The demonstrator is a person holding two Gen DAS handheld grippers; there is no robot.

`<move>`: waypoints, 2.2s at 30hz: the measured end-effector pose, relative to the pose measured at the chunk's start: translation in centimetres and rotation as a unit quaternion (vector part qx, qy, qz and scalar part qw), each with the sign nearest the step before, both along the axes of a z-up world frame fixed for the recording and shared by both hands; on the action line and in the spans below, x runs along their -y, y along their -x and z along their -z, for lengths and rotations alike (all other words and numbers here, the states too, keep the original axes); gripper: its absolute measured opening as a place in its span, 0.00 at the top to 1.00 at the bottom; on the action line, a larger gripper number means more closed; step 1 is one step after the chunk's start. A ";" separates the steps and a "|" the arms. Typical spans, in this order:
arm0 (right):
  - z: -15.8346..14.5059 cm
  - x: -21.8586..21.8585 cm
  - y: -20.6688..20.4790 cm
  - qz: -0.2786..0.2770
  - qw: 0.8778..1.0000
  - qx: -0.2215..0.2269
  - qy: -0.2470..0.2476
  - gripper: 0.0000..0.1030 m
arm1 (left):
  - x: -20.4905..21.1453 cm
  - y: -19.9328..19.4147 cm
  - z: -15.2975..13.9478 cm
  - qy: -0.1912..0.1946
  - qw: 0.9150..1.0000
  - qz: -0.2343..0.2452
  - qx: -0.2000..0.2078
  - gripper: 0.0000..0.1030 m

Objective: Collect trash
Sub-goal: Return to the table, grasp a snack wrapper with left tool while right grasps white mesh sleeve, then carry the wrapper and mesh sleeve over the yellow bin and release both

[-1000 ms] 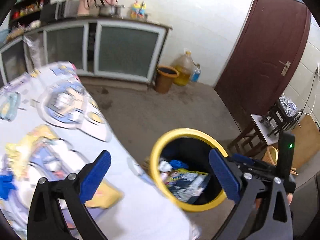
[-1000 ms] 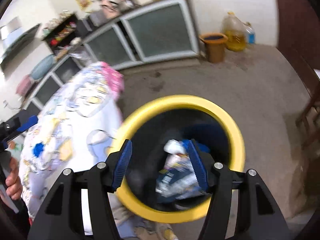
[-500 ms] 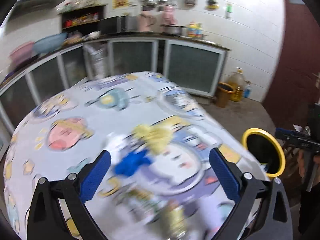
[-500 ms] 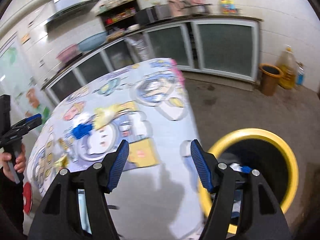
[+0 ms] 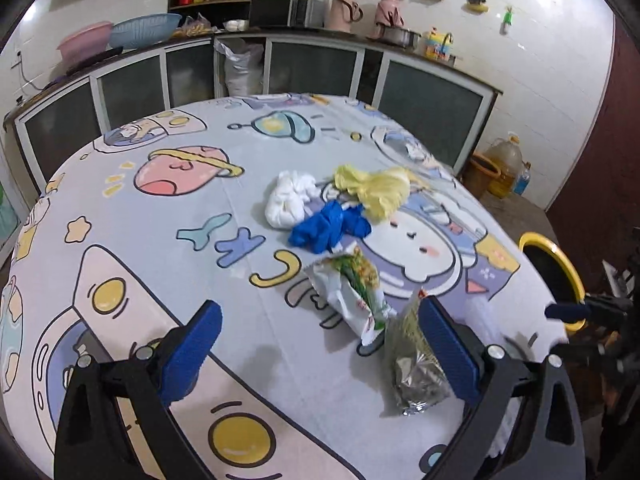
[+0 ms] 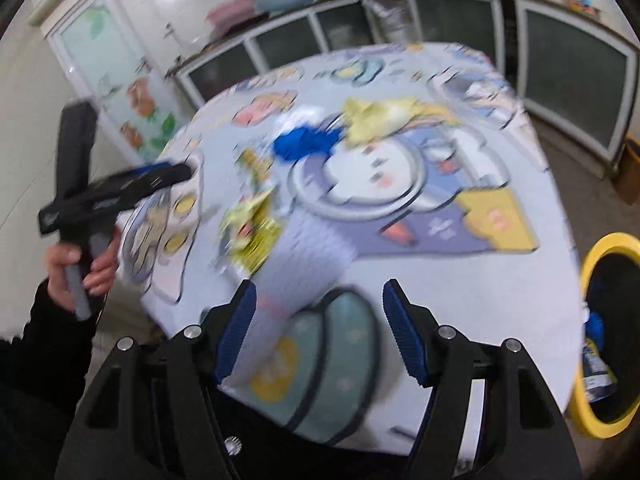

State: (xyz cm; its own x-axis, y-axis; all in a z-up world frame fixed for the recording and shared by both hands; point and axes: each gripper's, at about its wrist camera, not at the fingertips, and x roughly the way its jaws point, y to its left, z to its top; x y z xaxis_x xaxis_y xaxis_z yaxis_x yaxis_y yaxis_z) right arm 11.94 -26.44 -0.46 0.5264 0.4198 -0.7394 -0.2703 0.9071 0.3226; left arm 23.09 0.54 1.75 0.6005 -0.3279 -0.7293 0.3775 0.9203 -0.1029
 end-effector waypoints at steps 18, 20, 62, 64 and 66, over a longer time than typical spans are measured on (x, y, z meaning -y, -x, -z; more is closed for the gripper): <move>4.0 -4.2 -1.6 -0.023 0.997 -0.077 0.006 0.29 | 5.5 -6.4 4.7 -0.039 0.995 -0.008 -0.095 0.08; 4.3 -4.4 -2.0 -0.023 0.996 -0.084 0.000 0.28 | 5.6 -6.8 5.5 -0.034 0.993 -0.011 -0.110 0.11; -3.0 8.3 3.8 0.095 0.994 0.007 -0.058 0.77 | 8.5 0.9 -3.7 0.053 0.995 0.071 -0.042 0.84; -3.7 10.6 4.4 0.121 0.991 0.019 -0.055 0.77 | 11.6 1.6 -4.0 0.052 0.992 0.103 -0.041 0.84; -4.5 12.7 5.1 0.146 0.987 0.033 -0.051 0.77 | 14.4 2.1 -4.4 0.051 0.990 0.128 -0.038 0.84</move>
